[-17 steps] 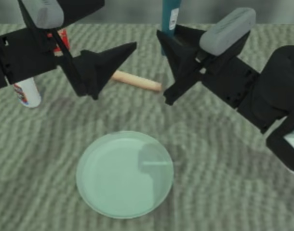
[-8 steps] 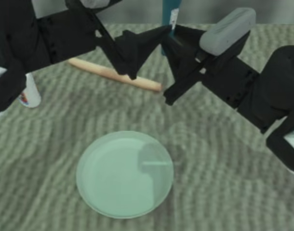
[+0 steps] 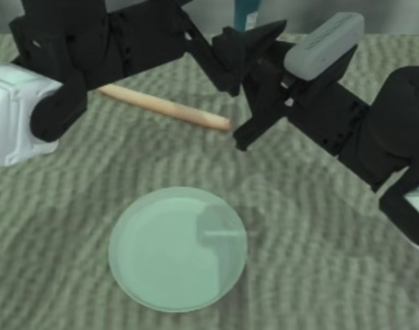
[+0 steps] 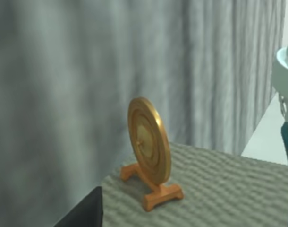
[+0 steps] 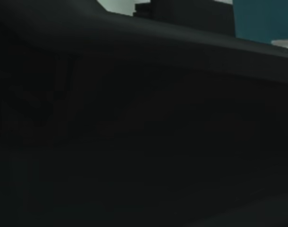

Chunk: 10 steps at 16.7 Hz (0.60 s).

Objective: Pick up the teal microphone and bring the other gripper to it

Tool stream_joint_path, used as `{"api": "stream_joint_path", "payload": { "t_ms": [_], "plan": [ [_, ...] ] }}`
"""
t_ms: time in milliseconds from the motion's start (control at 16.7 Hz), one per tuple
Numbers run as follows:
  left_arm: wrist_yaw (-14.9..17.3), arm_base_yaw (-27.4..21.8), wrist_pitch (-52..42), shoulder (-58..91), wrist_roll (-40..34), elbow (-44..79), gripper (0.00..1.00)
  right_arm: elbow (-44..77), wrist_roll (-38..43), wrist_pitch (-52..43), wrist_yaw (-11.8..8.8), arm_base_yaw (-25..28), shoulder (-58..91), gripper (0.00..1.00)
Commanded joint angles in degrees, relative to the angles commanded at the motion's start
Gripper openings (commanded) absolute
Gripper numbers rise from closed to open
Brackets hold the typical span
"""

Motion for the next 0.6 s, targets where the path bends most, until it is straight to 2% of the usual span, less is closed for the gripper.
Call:
{"api": "stream_joint_path", "payload": {
  "t_ms": [60, 600],
  "plan": [
    [0.0, 0.0, 0.0, 0.0, 0.0, 0.0, 1.0, 0.0, 0.0, 0.0, 0.0, 0.0, 0.0, 0.0],
    [0.0, 0.0, 0.0, 0.0, 0.0, 0.0, 0.32, 0.0, 0.0, 0.0, 0.0, 0.0, 0.0, 0.0]
  ]
}}
